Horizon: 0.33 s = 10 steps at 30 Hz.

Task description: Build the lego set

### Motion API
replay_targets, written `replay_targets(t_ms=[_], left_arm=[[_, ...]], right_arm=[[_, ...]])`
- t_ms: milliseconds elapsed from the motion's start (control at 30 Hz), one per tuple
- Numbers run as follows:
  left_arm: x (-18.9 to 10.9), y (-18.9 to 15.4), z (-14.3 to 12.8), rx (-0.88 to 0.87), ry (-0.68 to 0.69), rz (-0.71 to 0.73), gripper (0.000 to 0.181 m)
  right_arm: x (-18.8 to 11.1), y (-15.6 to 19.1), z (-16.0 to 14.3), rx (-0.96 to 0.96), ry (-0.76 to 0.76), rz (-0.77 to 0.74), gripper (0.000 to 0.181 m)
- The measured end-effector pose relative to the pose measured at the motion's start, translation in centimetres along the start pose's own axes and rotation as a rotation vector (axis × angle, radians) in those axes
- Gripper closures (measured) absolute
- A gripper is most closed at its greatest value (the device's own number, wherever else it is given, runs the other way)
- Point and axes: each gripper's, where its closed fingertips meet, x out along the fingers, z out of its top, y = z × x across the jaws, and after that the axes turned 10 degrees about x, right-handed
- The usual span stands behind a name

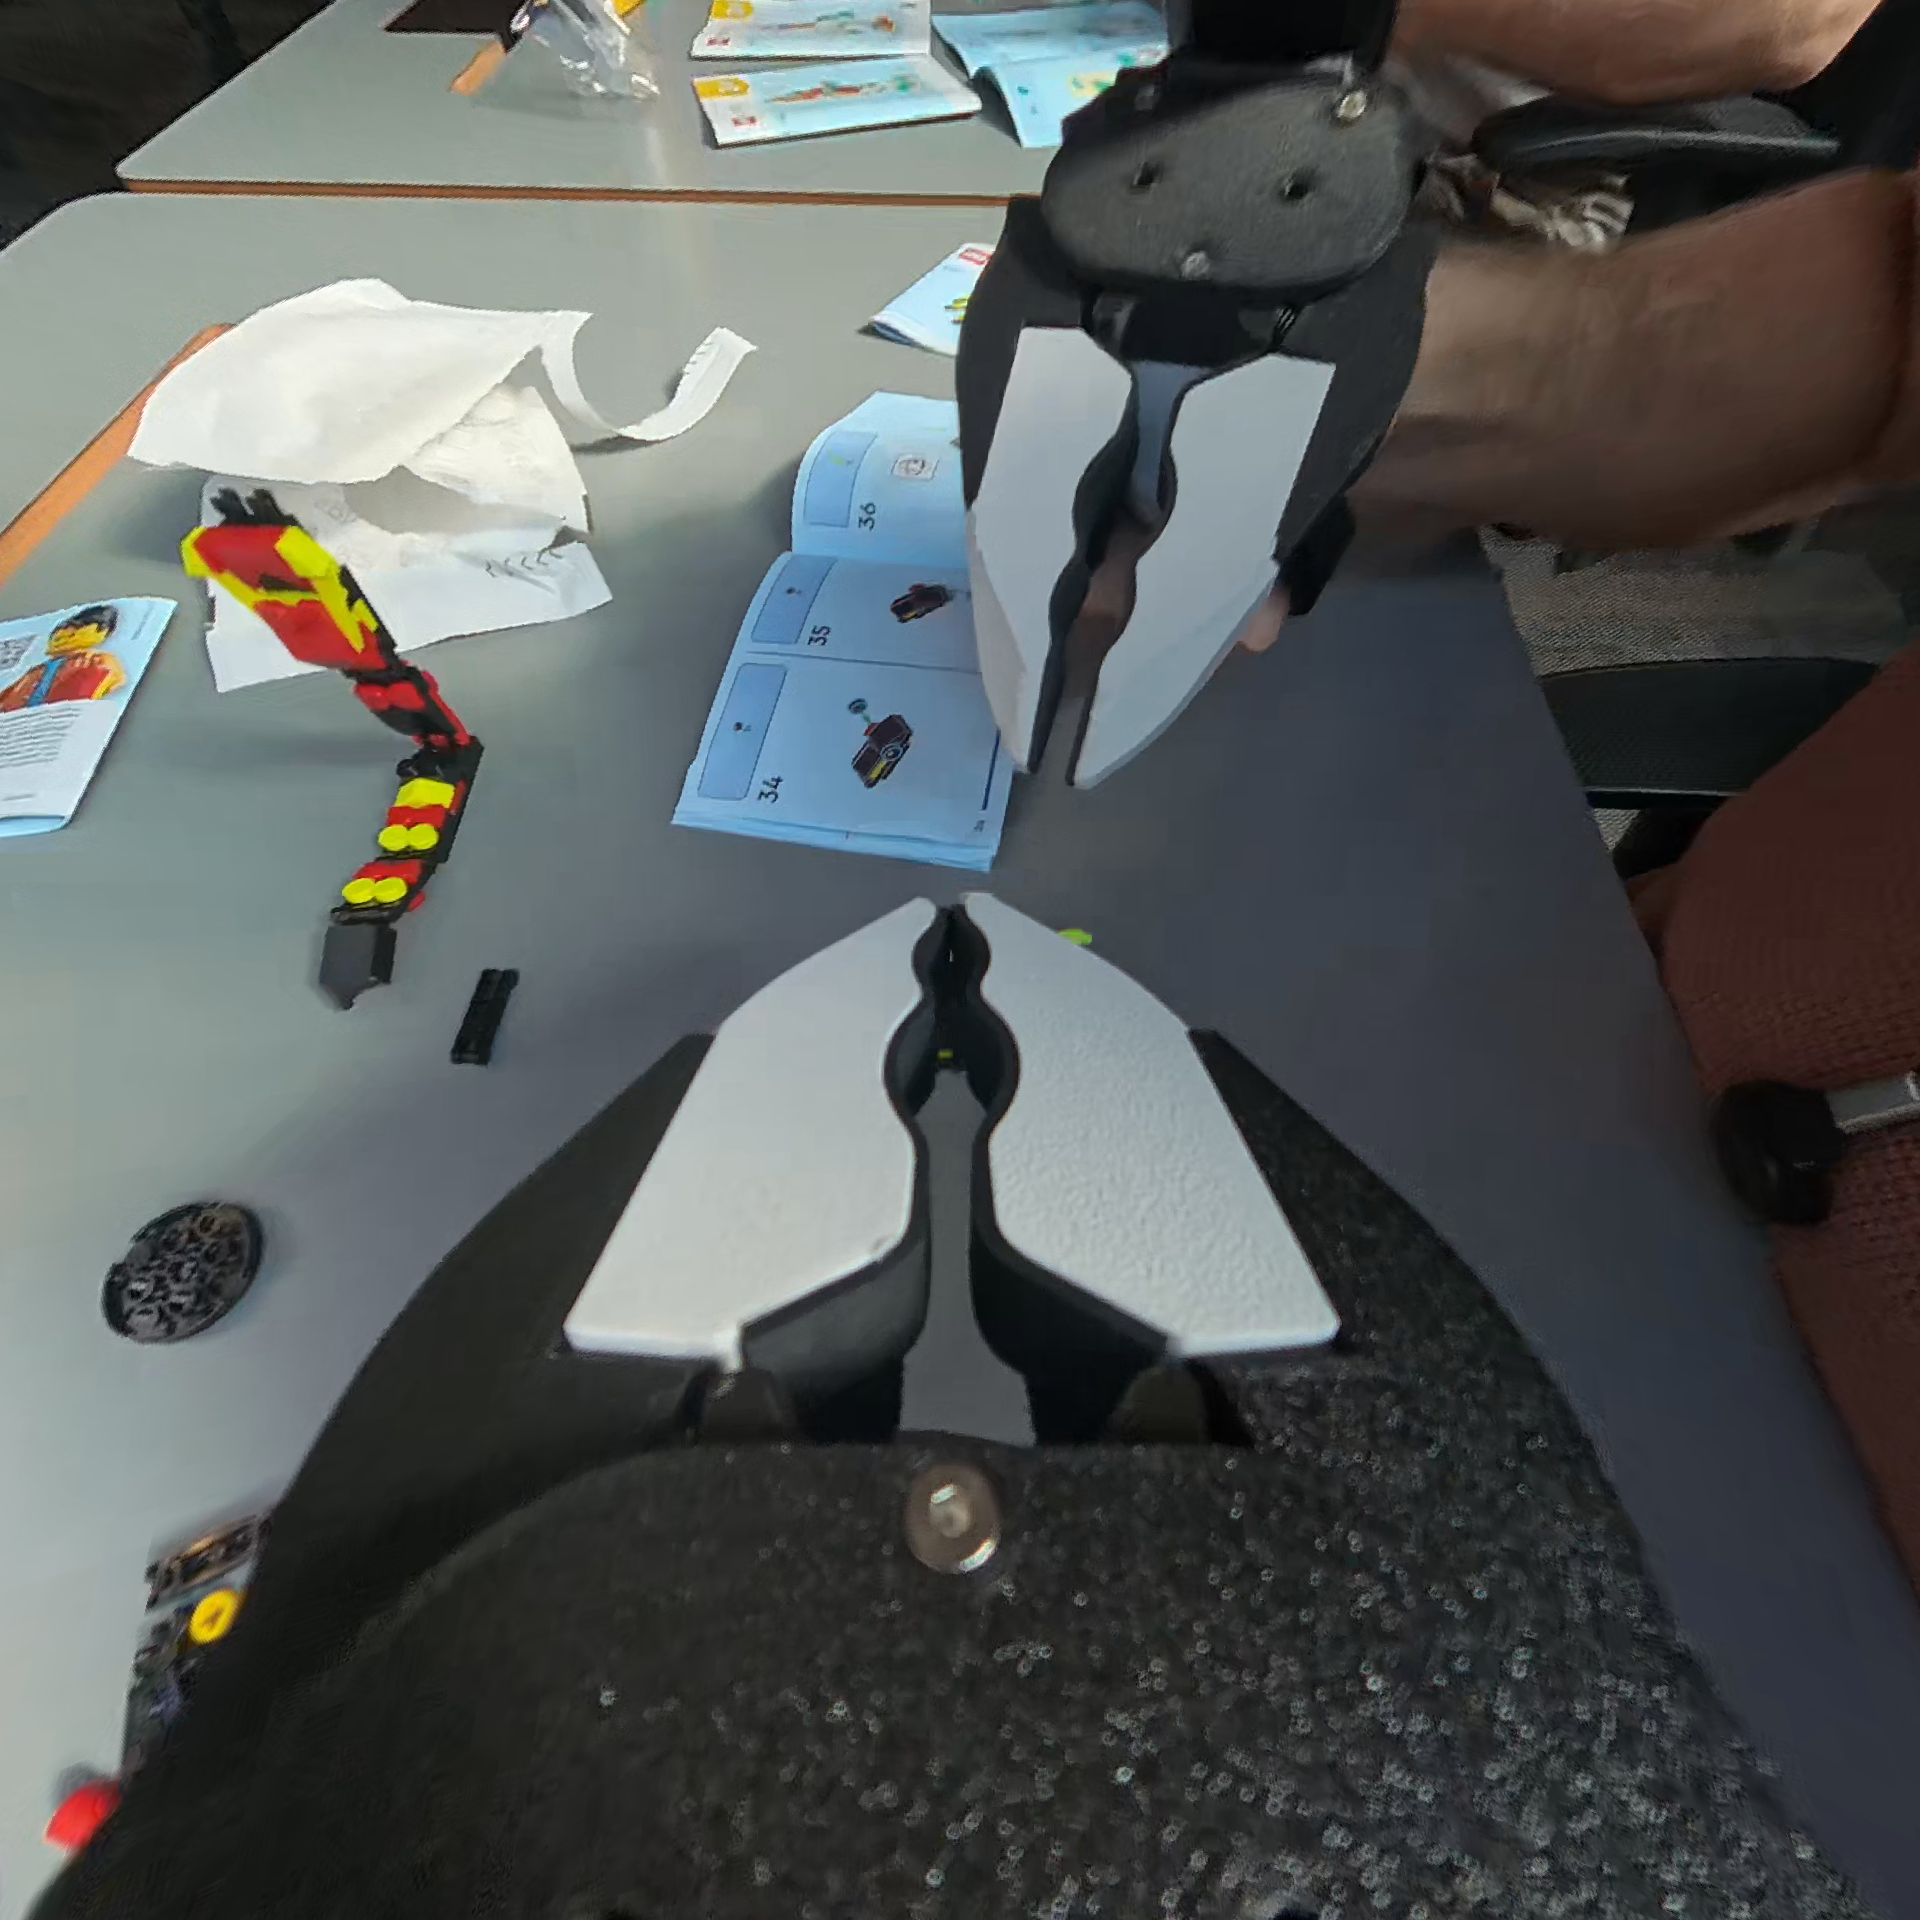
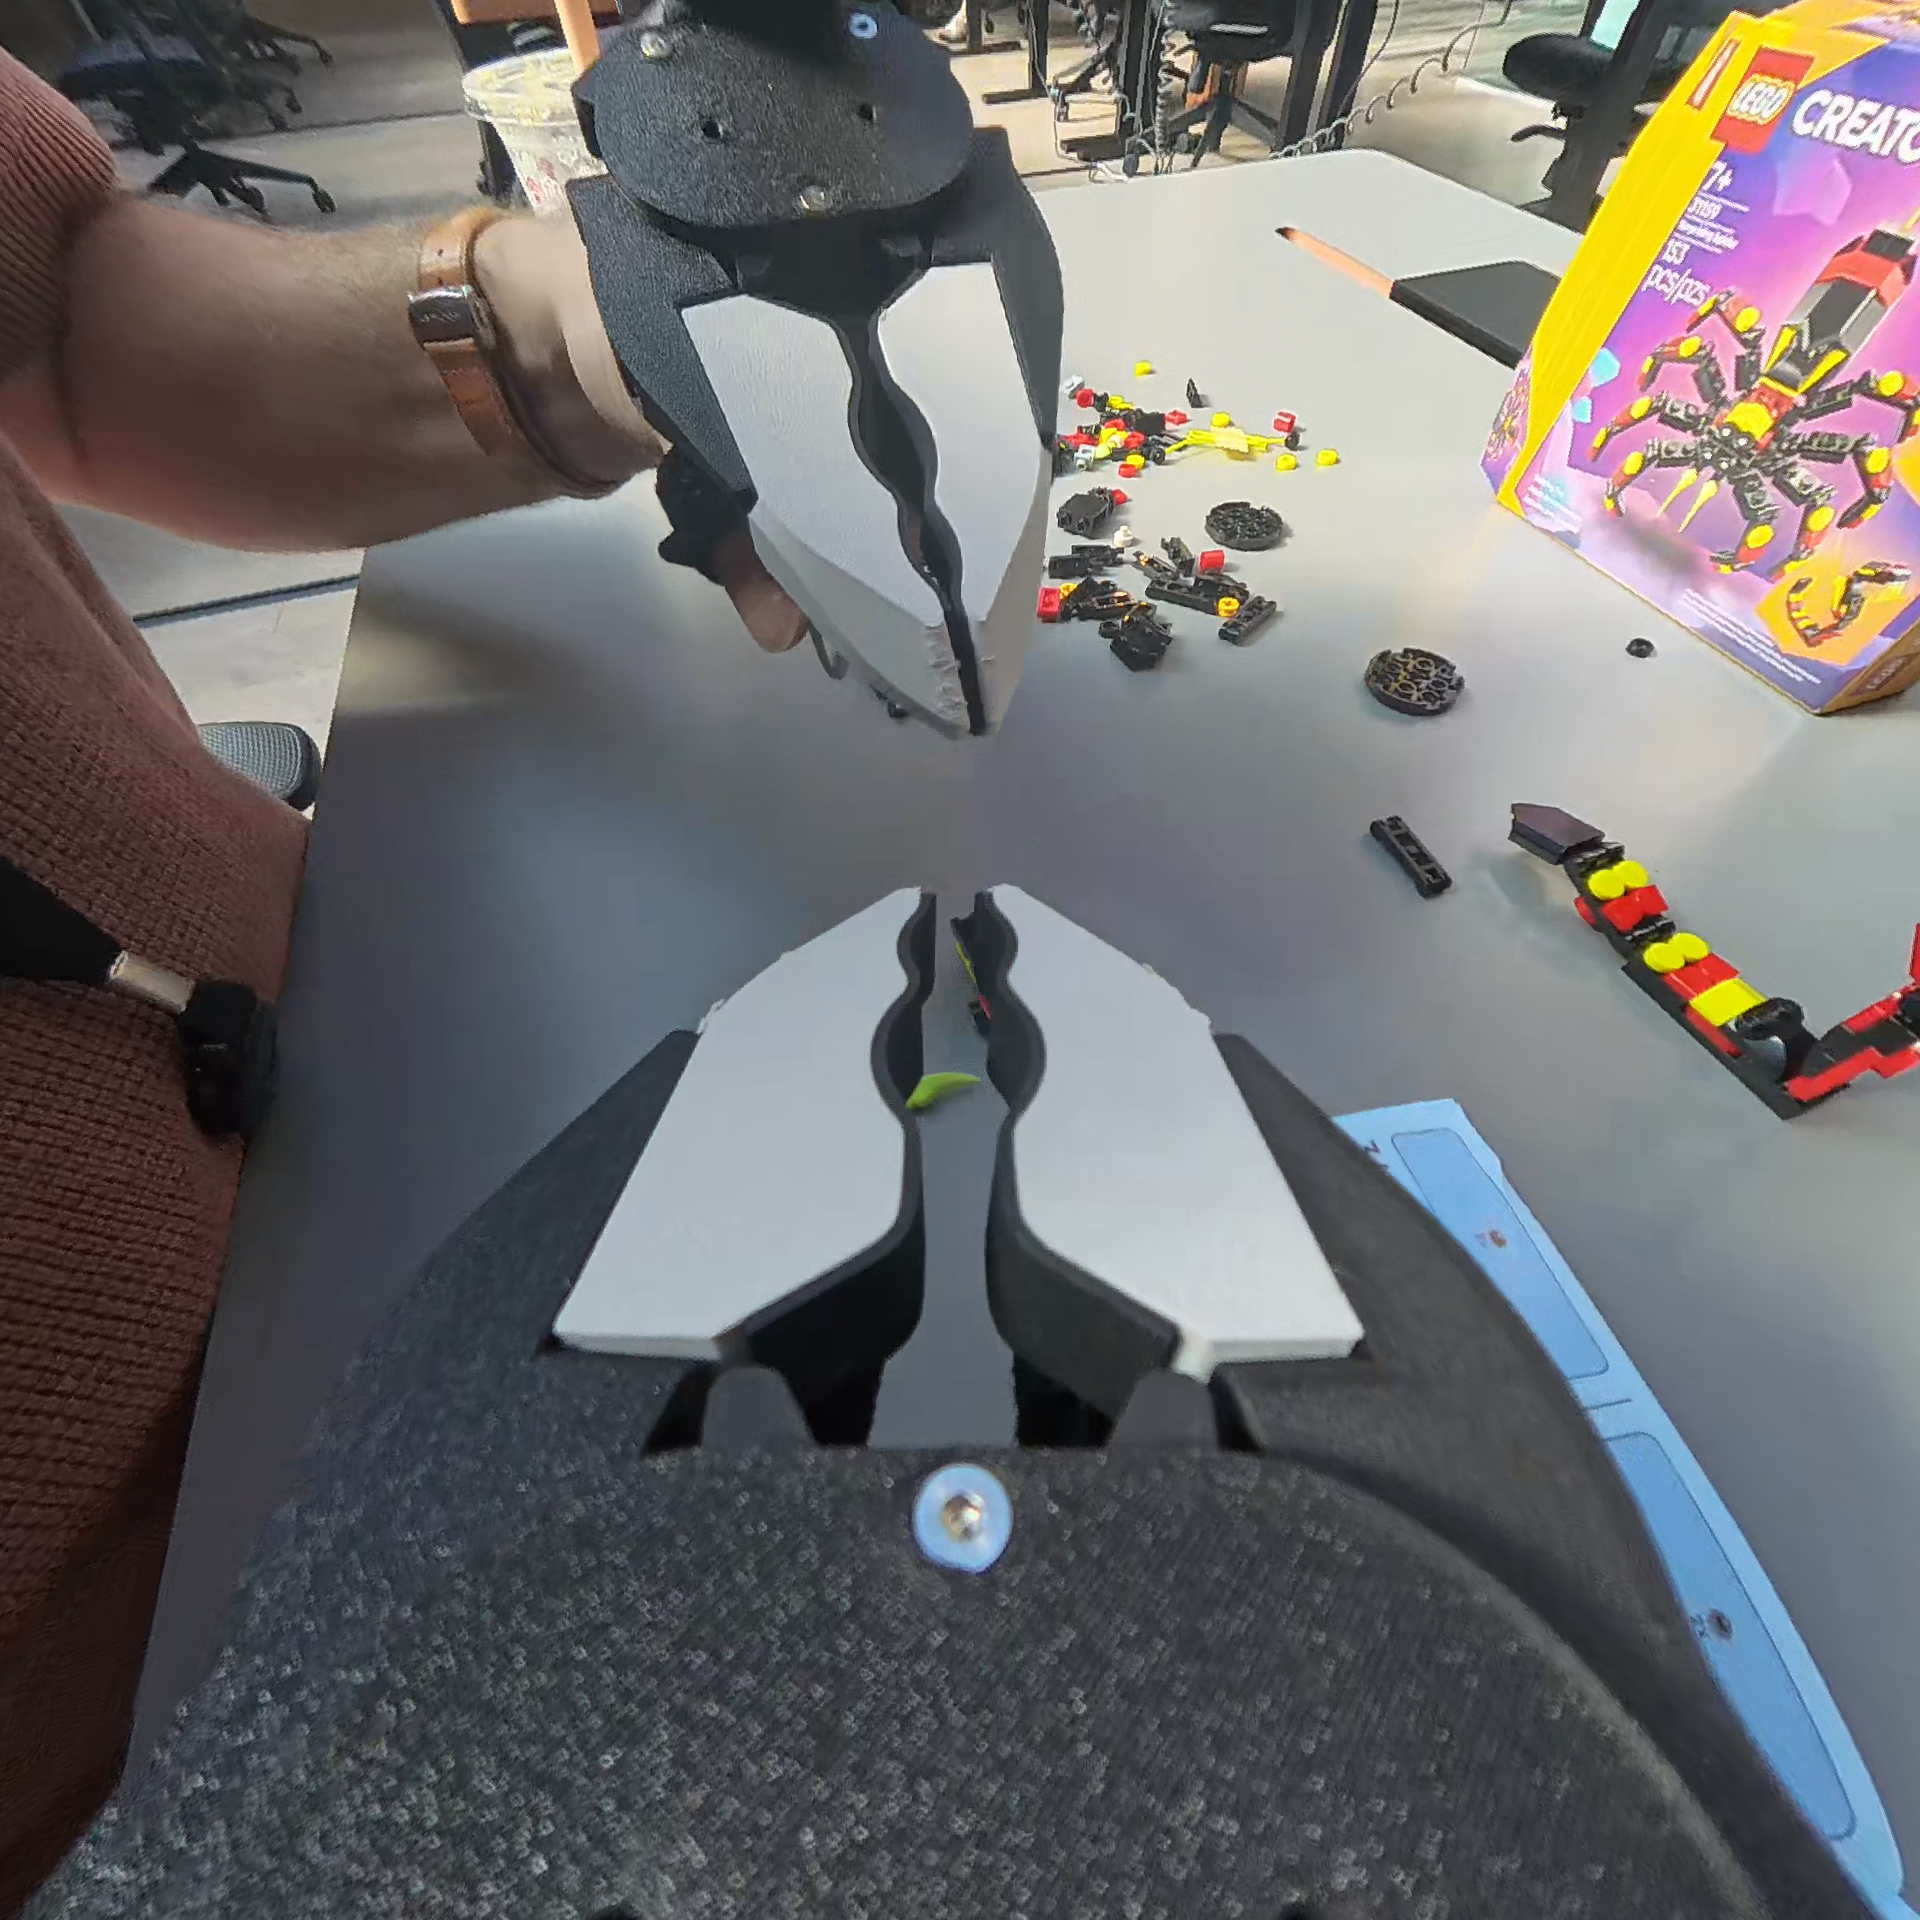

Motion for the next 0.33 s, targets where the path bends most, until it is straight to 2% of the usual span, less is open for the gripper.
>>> replay_targets(t_ms=[67,167,267,333], left_arm=[[-0.9,0.5,-1.6,0.01,0.089,0.07,0.181],[-0.8,-0.8,-3.0,-0.03,0.124,0.045,0.178],[-0.2,-0.5,-4.7,-0.061,0.195,0.093,0.171],[0.3,-0.5,-5.1,-0.082,0.212,0.11,0.17]], right_arm=[[-0.4,-0.3,-1.8,-0.002,0.109,-0.028,0.175],[-0.5,0.0,-4.6,0.002,0.284,-0.036,0.174],[-0.2,-1.0,-6.7,0.136,0.446,-0.113,0.168],[0.3,-1.4,-6.5,0.193,0.44,-0.156,0.168]])
